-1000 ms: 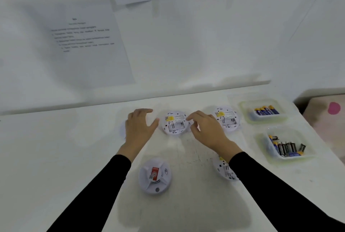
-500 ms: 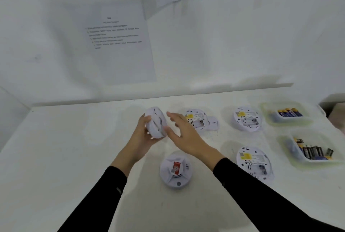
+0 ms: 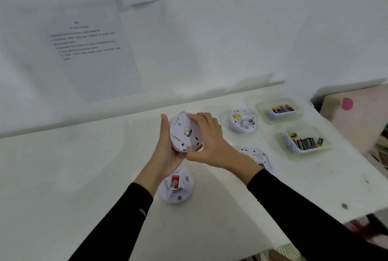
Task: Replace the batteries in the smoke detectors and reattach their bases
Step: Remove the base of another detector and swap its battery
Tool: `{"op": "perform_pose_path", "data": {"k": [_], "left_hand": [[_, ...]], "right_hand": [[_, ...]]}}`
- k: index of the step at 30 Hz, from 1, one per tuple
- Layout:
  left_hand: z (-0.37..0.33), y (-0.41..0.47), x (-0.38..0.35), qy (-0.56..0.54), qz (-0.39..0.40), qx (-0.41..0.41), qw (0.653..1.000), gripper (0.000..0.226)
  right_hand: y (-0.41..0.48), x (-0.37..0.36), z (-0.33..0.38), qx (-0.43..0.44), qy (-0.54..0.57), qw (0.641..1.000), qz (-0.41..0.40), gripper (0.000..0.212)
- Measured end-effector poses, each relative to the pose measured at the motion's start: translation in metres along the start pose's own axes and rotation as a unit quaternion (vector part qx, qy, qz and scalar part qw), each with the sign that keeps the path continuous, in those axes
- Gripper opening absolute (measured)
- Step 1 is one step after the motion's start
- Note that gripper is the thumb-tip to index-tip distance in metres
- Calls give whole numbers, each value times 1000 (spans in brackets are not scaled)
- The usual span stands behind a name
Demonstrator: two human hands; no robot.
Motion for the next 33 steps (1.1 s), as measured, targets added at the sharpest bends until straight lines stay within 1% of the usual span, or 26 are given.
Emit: {"op": "perform_pose_path", "data": {"k": [4, 7, 12, 16, 20, 22, 25, 26, 30, 33], "left_hand": [[11, 10, -29, 4, 4, -4, 1000, 66], [21, 16, -56, -4, 19, 1, 1000, 59], [40, 30, -96, -15, 35, 7, 999, 62], [49, 42, -131, -37, 42, 3, 998, 65], [57, 57, -159, -39, 41, -1, 998, 68], [65, 64, -170, -26, 45, 7, 999, 67], [82, 74, -186, 19, 52, 19, 998, 62], [88, 78, -188, 17, 48, 24, 998, 62], [109, 91, -189, -24, 37, 35, 998, 72], [114, 96, -180, -49, 2, 21, 999, 74]], "right_hand": [[-13, 30, -8, 27, -46, 998, -15, 87], [-20, 53, -15, 56, -93, 994, -7, 83], [-32, 91, -34, 91, -120, 989, 2, 83], [-40, 127, -52, 106, -94, 990, -13, 79], [-48, 156, -80, 72, 15, 997, -30, 74], [-54, 163, -89, 80, -5, 997, -22, 74], [-65, 171, -98, 117, -97, 988, -8, 75], [-68, 175, -101, 122, -108, 987, -9, 75], [-84, 188, -117, 117, -77, 990, -21, 73], [-113, 190, -130, 136, -36, 990, -12, 70]]}}
Point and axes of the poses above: each hand's wrist, its own y-axis towards the middle knuckle, its own x-axis out of the back of the hand, z = x × y, the point moved 9 cm from there along y, towards the middle knuckle, and after that the axes turned 6 degrees about x, right-handed, at the moved point
